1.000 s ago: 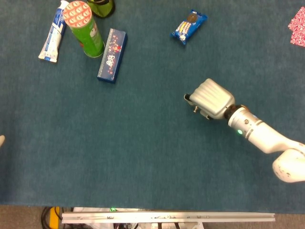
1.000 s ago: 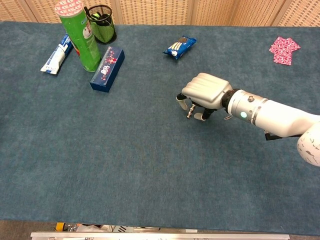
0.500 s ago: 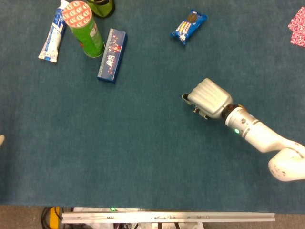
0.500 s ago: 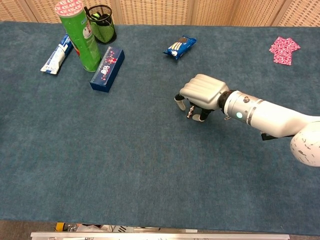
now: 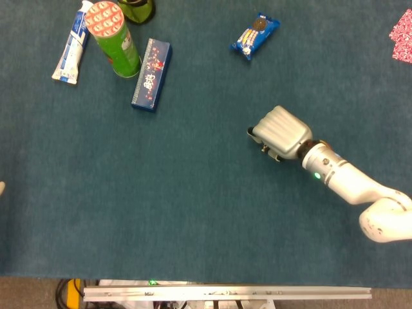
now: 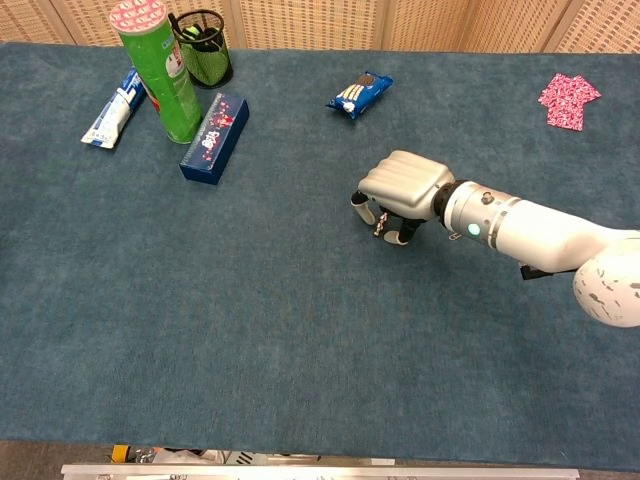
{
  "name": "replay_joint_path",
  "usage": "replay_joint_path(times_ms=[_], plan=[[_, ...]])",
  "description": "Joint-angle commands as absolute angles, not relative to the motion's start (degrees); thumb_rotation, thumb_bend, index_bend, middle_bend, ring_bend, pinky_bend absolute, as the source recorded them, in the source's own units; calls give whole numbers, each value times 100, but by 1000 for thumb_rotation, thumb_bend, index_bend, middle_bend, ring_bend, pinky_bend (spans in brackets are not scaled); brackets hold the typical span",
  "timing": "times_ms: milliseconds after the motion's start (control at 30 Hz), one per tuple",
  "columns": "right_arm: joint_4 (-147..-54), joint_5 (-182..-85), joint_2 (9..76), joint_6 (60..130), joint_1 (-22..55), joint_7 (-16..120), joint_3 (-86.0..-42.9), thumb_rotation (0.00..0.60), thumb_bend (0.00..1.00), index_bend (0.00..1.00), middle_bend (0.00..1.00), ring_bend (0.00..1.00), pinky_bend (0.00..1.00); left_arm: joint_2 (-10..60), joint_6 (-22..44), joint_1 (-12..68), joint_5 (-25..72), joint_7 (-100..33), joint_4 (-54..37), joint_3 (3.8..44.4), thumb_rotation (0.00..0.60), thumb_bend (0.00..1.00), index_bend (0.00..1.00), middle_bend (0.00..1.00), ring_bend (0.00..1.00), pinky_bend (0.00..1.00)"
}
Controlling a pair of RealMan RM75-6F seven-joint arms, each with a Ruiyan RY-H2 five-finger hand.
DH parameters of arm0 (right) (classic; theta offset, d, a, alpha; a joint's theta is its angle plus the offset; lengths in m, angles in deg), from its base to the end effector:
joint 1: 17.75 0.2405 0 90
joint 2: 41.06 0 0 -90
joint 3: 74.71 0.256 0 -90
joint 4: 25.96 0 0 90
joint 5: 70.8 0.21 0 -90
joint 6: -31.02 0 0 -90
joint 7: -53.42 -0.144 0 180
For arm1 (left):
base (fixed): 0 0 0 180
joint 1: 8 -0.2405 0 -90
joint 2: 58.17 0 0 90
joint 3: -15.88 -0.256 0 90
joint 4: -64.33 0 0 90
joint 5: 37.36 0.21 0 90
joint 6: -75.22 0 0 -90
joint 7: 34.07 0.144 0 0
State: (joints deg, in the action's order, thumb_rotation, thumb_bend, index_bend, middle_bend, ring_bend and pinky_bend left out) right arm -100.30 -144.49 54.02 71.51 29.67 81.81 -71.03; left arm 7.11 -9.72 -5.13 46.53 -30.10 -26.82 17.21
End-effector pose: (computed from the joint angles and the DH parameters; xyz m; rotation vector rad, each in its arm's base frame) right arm -0.1499 -0.3240 -0.0851 2.3229 -0.5733 0.6134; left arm -0.3264 0.1643 0.1526 -1.3731 -0.9075 -0.7909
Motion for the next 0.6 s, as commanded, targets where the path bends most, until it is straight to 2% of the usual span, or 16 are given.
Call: replay_joint_path(times_ms=[33, 167, 467, 600], plan=[[-10022, -14435, 5412, 7175, 2976, 8170, -7108, 600, 248, 527, 972, 1000, 1000, 719, -975, -514, 4645, -3007, -2676, 1728, 600, 144, 38, 45, 51, 69], [-9994, -14427, 5429, 7187, 2996, 8147, -7130, 600, 298, 551, 973, 1000, 1000, 725, -956, -511, 4632, -3008, -2667, 1731, 600, 144, 38, 45, 51, 69], [-9916, -14376, 5485, 7237, 3018, 8158, -7169, 600, 302, 599, 975, 1000, 1000, 735, -952, -520, 4608, -3043, -2640, 1738, 600, 143, 39, 45, 51, 69], [-9925, -14396, 5488, 7310, 3005, 8084, -7163, 600, 334, 649, 982, 1000, 1000, 738, -949, -525, 4600, -3079, -2616, 1741, 600, 143, 38, 45, 51, 69]])
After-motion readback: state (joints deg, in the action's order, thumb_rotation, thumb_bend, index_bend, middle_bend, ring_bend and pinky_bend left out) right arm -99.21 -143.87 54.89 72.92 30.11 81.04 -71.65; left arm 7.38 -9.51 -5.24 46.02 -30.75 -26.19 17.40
